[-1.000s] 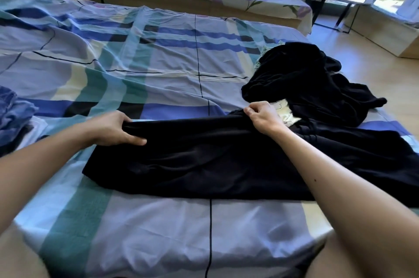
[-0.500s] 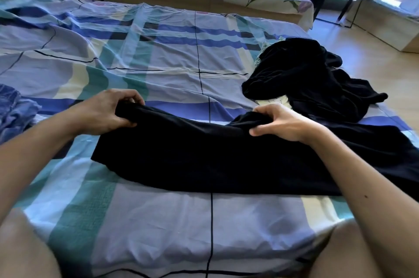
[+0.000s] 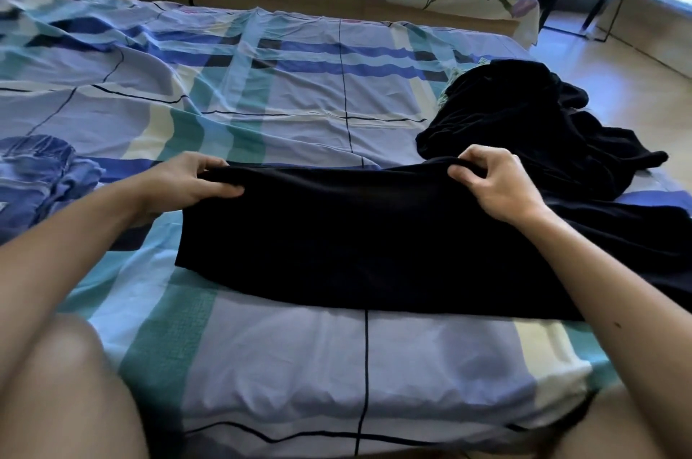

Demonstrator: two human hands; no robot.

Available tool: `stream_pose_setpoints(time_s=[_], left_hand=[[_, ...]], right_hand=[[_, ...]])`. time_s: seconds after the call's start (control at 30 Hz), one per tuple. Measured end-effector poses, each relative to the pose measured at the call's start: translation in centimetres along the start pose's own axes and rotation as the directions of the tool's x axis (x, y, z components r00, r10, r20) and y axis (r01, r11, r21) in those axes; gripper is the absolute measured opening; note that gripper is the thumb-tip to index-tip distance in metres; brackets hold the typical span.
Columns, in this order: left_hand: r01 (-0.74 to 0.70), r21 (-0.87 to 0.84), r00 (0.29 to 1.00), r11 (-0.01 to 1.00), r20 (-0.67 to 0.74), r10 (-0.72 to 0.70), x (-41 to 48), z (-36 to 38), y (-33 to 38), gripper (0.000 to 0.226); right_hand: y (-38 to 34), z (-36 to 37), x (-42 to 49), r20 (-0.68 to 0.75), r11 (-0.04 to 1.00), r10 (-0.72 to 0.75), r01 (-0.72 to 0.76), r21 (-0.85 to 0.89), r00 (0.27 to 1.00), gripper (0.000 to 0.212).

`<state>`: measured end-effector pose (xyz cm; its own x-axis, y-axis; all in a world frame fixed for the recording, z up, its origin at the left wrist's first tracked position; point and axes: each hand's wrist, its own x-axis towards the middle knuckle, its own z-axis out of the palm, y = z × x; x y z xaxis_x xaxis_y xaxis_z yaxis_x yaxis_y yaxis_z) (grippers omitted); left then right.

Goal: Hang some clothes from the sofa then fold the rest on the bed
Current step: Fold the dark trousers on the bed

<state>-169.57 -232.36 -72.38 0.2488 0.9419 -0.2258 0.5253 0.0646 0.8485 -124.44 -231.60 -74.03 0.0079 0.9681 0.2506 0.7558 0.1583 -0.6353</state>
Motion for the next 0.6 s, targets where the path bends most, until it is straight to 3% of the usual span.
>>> stream_pose_setpoints(time_s=[0.03,0.1,0.17,0.23,0.33,0.5,0.57,0.6], left_hand=[[0.035,-0.031,0.999,0.999,-0.018,-0.036,0.2,0.1,-0.4,0.083],[0.101,-0.077,0.992,0.992,-0.063,-0.106,0.5,0.1,-1.1,0.099],[0.142,-0.107,0.983,0.984,-0.101,-0.153,0.8,0.0,-1.7,0.087],[0.171,-0.15,0.971,0.974,-0.144,-0.193,1.1,-0.1,-2.4,0.061],[0.208,-0.168,0.956,0.964,-0.175,-0.237,1.6,0.1,-3.1,0.036],[0.3,0.118,0.934,0.947,-0.241,-0.265,2.5,0.5,-4.2,0.025],[0.284,0.394,0.93,0.874,-0.336,-0.151,2.9,0.7,-3.8,0.034],[0.242,0.537,0.921,0.808,-0.389,-0.018,3.1,1.2,-3.3,0.039]], right_hand=[[0.0,0.4,0.7,-0.013,0.999,0.02,-0.021,-0.049,1.0,0.017],[0.1,1.4,1.6,-0.012,0.984,0.055,-0.057,-0.167,0.998,0.025],[-0.1,2.6,2.1,0.012,0.972,0.102,-0.097,-0.215,0.995,0.025],[-0.3,3.7,2.5,-0.012,0.946,0.17,-0.167,-0.279,0.985,0.024],[1.0,5.2,3.6,0.001,0.956,0.185,-0.179,-0.234,0.983,0.031],[2.0,6.2,4.1,-0.038,0.935,0.241,-0.242,-0.257,0.97,0.037],[2.3,6.5,4.0,-0.015,0.932,0.228,-0.223,-0.285,0.973,0.036],[2.4,6.4,4.0,0.01,0.941,0.217,-0.206,-0.269,0.976,0.034]])
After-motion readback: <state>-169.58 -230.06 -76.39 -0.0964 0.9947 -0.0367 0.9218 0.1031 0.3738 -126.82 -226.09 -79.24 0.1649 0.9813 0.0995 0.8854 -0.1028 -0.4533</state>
